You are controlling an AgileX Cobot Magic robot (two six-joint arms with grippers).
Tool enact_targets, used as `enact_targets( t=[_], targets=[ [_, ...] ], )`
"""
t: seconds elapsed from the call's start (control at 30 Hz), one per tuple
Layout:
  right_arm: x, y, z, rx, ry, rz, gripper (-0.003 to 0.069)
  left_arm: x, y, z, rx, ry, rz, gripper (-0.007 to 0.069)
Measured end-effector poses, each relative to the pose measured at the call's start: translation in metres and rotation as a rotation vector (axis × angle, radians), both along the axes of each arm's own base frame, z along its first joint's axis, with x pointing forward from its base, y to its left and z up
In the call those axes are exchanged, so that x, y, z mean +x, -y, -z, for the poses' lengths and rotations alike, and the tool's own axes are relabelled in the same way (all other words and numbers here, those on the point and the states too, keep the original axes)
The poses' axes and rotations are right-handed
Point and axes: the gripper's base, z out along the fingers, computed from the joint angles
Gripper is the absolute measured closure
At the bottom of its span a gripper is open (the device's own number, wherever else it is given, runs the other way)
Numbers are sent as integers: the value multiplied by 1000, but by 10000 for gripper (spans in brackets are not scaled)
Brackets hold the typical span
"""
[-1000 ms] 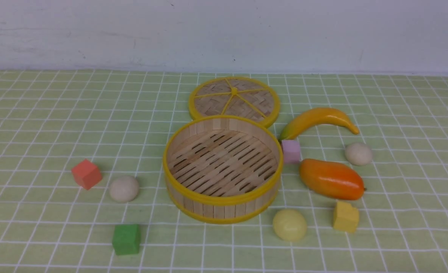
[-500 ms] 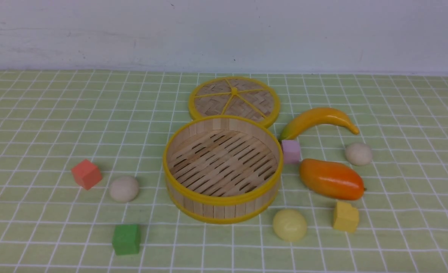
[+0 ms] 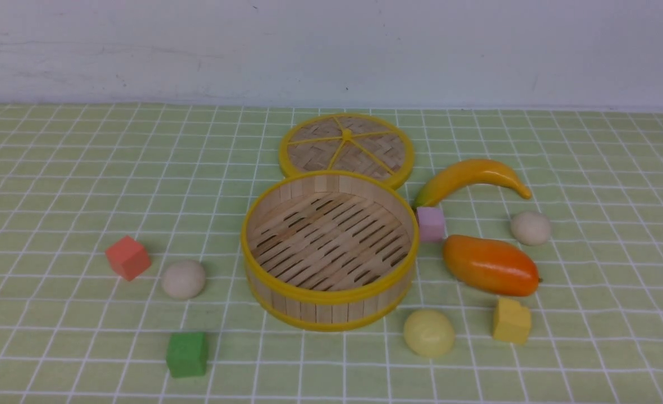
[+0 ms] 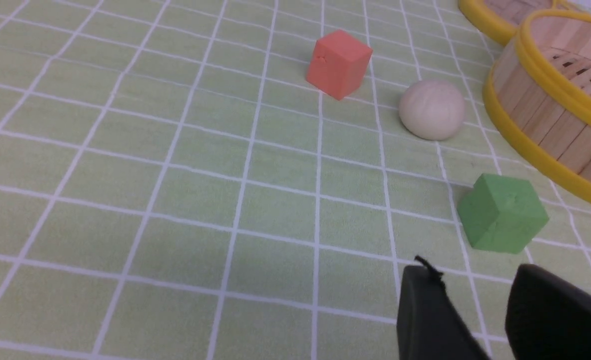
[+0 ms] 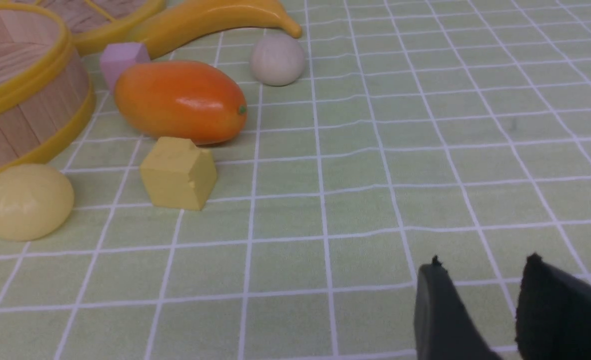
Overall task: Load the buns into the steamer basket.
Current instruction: Use the left arm to grab a steamed stuffed bun
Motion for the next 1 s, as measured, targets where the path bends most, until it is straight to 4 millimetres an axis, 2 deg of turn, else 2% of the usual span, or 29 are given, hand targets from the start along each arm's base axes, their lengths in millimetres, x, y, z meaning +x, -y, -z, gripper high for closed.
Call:
enact_targets(
  t=[0.07,0.2,0.4,0.47,0.53,0.57,0.63,0.67,0.7,0.77,0.8,0.83,0.9,1.0],
  targets=[
    [0,0,0,0,0,0,420,1,0,-4,-3,43,3,386],
    [0,0,0,0,0,0,420,3,2,-26,-64,289,16,386],
    [0,0,0,0,0,0,420,-7,0,-68,-290,747,33,386],
    [0,0,0,0,0,0,420,-10,-1,-75,-342,794,29,386],
    [0,0,0,0,0,0,420,-20,-8,-105,-488,909,13,386],
    [0,0,0,0,0,0,420,-21,-8,-108,-497,916,11,386],
    [0,0,0,0,0,0,420,-29,-13,-149,-591,982,-1,386],
    [0,0,0,0,0,0,420,-30,-13,-164,-602,981,-2,386],
    [0,0,0,0,0,0,420,-29,-13,-167,-599,970,-2,386],
    [0,0,0,0,0,0,420,-24,-9,-204,-577,887,14,386],
    [0,0,0,0,0,0,420,-24,-8,-209,-575,873,21,386],
    [0,0,0,0,0,0,420,-14,-4,-224,-555,769,34,386],
    [0,0,0,0,0,0,420,0,2,-237,-529,618,53,386],
    [0,0,0,1,0,0,420,30,12,-240,-465,361,65,386]
  ],
)
